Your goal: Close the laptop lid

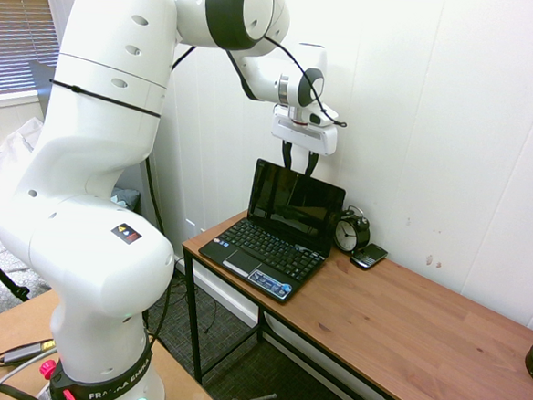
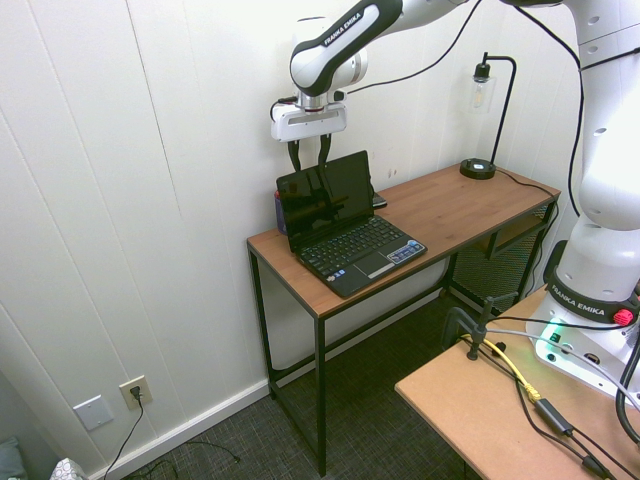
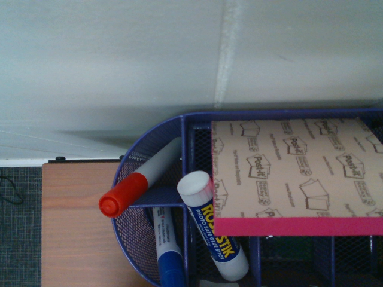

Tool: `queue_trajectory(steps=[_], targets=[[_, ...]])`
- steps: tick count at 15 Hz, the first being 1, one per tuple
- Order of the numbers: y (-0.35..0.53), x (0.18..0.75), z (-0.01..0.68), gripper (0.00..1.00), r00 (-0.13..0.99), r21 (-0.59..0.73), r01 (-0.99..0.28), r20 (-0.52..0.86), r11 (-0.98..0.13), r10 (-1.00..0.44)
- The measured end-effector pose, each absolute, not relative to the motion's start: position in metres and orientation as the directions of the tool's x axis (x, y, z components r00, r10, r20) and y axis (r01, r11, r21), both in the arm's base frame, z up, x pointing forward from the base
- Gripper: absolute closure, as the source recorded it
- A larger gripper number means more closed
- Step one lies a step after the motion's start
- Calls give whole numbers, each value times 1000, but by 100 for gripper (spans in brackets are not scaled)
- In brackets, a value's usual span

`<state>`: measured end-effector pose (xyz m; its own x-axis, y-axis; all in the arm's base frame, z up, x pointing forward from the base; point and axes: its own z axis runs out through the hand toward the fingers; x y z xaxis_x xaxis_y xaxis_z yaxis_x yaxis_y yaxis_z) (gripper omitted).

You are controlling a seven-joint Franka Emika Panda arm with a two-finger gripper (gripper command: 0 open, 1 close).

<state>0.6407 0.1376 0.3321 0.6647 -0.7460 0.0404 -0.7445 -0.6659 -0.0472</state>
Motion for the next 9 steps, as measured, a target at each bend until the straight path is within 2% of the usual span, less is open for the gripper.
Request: queue_trajectory(steps=[9], targets=[[137, 641, 329, 100, 661, -45, -749, 35, -662, -750]])
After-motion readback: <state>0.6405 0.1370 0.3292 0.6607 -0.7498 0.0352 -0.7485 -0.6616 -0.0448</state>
